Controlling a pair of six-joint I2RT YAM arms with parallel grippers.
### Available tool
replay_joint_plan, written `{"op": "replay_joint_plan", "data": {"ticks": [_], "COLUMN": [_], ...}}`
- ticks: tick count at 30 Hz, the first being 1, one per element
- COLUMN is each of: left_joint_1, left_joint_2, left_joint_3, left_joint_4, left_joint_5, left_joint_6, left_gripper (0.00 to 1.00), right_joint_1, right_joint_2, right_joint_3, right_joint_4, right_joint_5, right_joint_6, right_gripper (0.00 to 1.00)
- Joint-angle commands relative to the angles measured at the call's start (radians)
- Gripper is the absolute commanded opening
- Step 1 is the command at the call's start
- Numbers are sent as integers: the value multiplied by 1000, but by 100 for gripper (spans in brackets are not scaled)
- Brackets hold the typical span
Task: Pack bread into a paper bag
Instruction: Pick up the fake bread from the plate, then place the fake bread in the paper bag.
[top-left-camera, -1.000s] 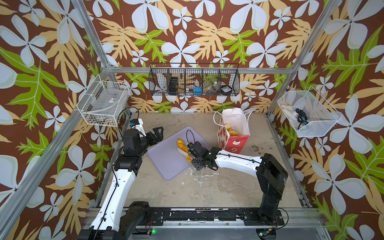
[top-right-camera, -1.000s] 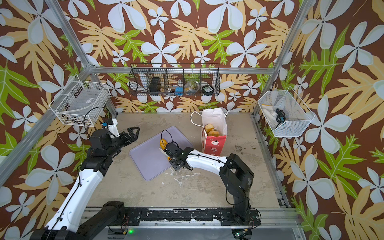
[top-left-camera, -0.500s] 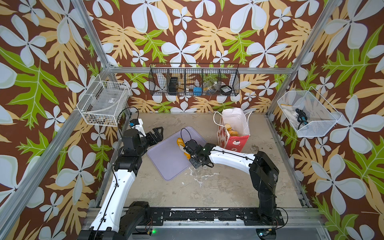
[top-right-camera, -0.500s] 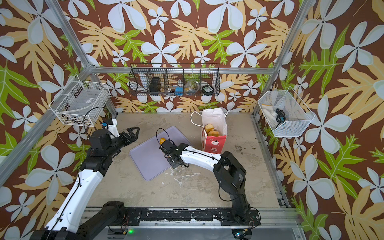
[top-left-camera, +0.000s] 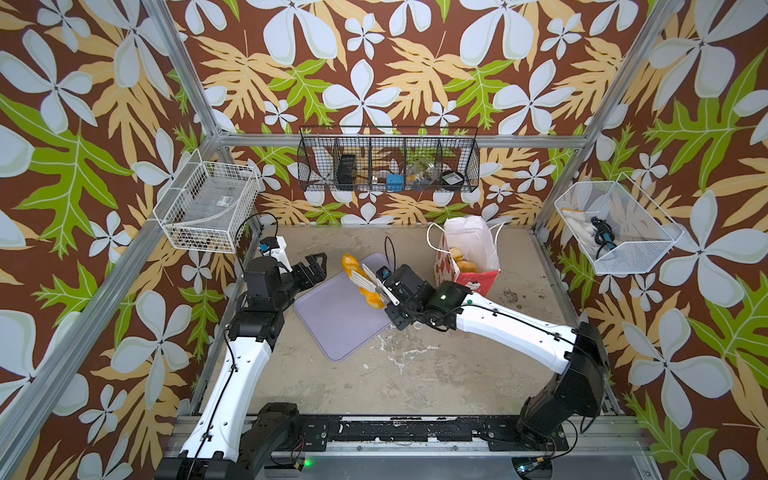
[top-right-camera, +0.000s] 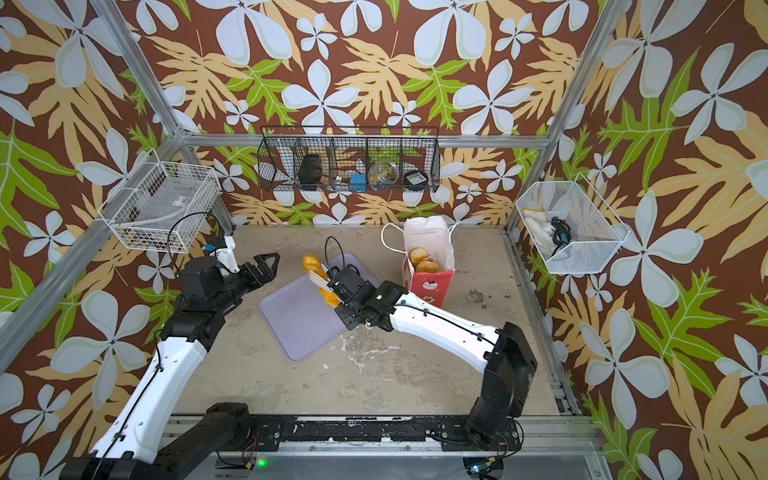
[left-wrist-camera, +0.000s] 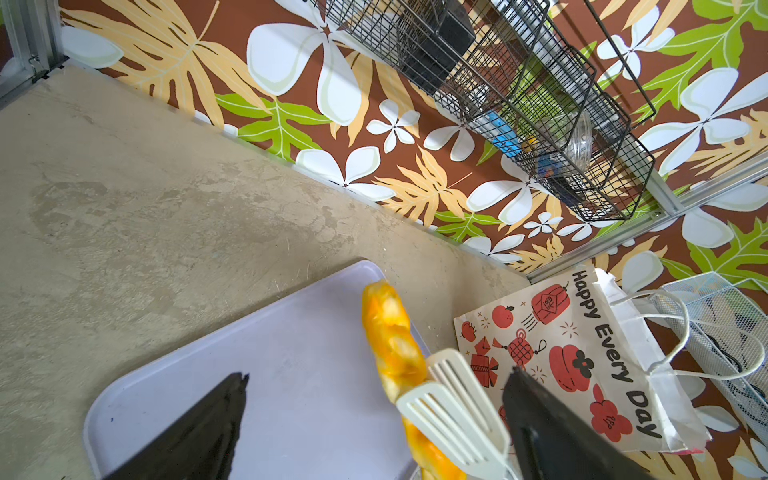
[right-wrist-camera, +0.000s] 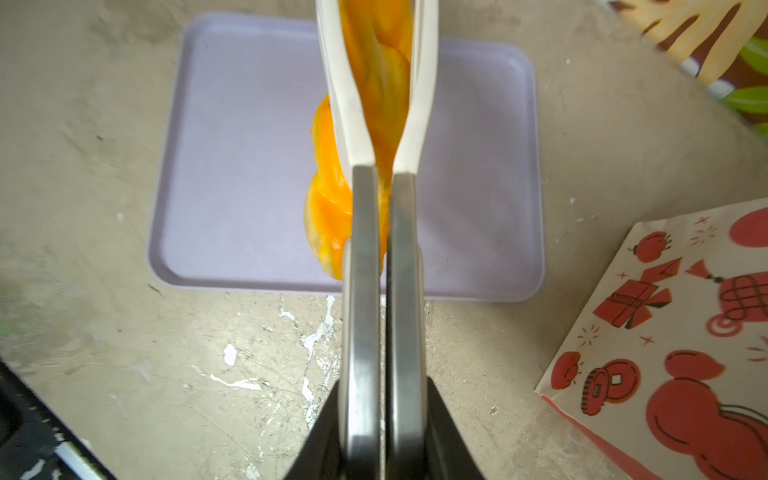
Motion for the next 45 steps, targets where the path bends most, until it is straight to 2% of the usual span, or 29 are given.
{"op": "replay_joint_plan", "data": {"ticks": [1, 6, 12, 15, 21, 25, 28, 32, 33, 36, 37, 41, 45], "left_joint_1": [1, 2, 0, 0, 0, 0, 1, 0, 1, 0, 0, 0, 0], "left_joint_2": [6, 14, 29, 41, 57, 61, 64, 59, 55, 51, 51, 51, 54], "left_joint_3": [11, 17, 32, 38, 38, 31, 28, 21, 20, 17, 17, 15, 11], "left_joint_4": [20, 26, 33, 35, 49, 66, 74, 76, 77, 76, 77, 80, 88], "left_joint_5": [-4, -2, 0, 6, 21, 32, 41, 39, 38, 34, 33, 32, 34], "left_joint_6": [11, 8, 6, 5, -8, -20, -28, -30, -30, -31, -30, -33, -39], "left_gripper": [100, 100, 100, 100, 100, 100, 100, 100, 100, 100, 100, 100, 100], "right_joint_1": [0, 0, -1, -15, -151, -257, -304, -313, -313, -313, -313, -313, -313], "right_joint_2": [-71, -197, -388, -451, -532, -551, -536, -514, -512, -528, -534, -546, -556], "right_joint_3": [22, 58, -13, -79, -294, -422, -460, -457, -452, -440, -432, -390, -346], "right_joint_4": [72, 88, 140, 138, 177, 254, 275, 269, 266, 269, 268, 249, 240], "right_joint_5": [29, 178, 518, 641, 615, 505, 452, 441, 437, 432, 435, 446, 461], "right_joint_6": [-27, -35, -32, -20, 45, 55, 58, 47, 45, 35, 30, 13, -2], "right_gripper": [0, 0, 0, 0, 0, 0, 0, 0, 8, 39, 46, 55, 55]}}
